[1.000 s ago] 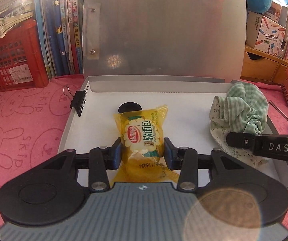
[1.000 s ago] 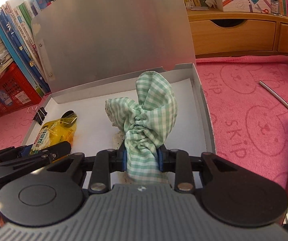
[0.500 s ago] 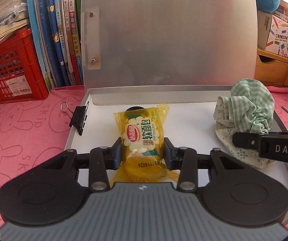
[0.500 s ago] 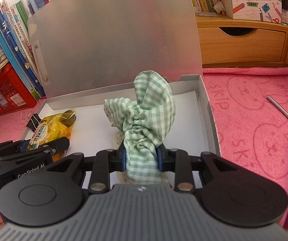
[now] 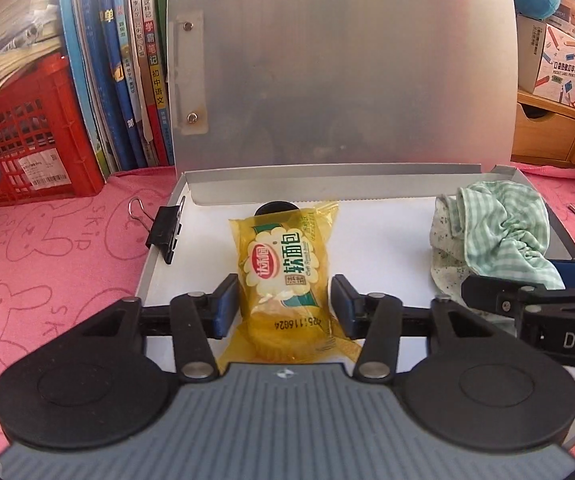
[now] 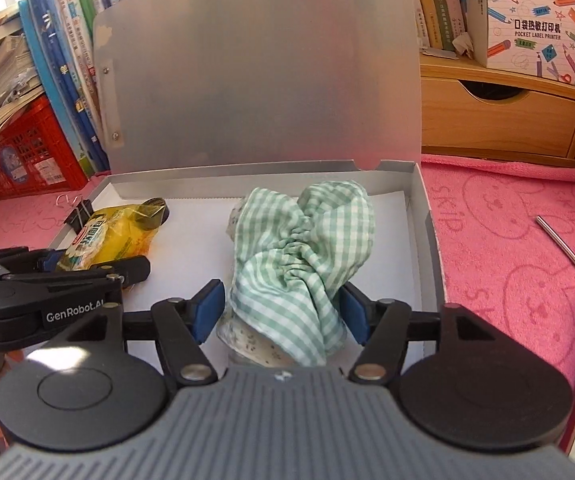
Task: Organize objects
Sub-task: 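Open both tools to drop the bag and cloth inside the box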
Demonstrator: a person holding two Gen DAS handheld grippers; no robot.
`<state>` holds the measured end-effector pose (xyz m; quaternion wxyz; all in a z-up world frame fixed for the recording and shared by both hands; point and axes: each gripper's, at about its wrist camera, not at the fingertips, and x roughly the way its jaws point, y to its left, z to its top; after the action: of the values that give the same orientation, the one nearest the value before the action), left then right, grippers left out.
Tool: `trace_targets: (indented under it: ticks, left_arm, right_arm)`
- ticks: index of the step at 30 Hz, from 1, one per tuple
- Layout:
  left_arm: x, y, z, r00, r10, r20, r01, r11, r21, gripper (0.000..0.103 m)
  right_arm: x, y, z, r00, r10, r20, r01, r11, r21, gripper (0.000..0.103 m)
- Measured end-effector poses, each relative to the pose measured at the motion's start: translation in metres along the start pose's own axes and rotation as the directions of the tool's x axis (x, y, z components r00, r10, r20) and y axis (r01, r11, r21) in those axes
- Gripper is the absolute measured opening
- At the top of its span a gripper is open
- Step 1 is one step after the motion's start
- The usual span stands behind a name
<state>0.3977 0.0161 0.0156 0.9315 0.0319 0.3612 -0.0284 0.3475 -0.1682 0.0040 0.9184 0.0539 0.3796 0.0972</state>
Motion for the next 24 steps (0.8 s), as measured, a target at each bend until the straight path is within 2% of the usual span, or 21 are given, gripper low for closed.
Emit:
trace_targets:
  ticks: [1, 2, 7, 10, 14, 24]
  left_arm:
    - [-0.003, -0.002, -0.001, 1.000, 0.009, 0.017, -0.009, 1.000, 0.015, 0.073]
    - [-0.007, -0.003, -0.002, 1.000, 0.010, 0.027, -0.011, 1.000, 0.023, 0.076]
    - [-0.032, -0.006, -0.006, 0.999, 0.007, 0.052, -0.009, 0.999, 0.051, 0.085]
    - [-0.041, -0.002, 0.001, 0.998, 0.007, 0.067, -0.010, 0.999, 0.052, 0.087]
    - [-0.074, -0.002, -0.009, 0.995, -0.032, 0.092, 0.026, 0.998, 0.063, 0.087]
    - [-0.147, 0.006, -0.060, 0.985, -0.112, 0.128, 0.101, 0.991, 0.088, 0.088]
  right_arm:
    - [-0.004, 0.002, -0.001, 1.000, -0.002, 0.007, 0.002, 1.000, -0.011, 0.080]
    - [-0.007, 0.003, -0.002, 1.000, -0.004, 0.014, 0.004, 1.000, -0.019, 0.082]
    - [-0.028, 0.002, -0.001, 0.999, -0.008, 0.050, 0.009, 1.000, -0.021, 0.091]
    - [-0.046, -0.001, -0.004, 0.997, 0.013, 0.077, -0.013, 1.000, -0.004, 0.094]
    - [-0.075, -0.002, -0.010, 0.992, 0.020, 0.126, -0.016, 0.999, -0.035, 0.097]
    - [-0.158, 0.007, -0.052, 0.966, 0.067, 0.250, -0.017, 0.980, -0.196, 0.102]
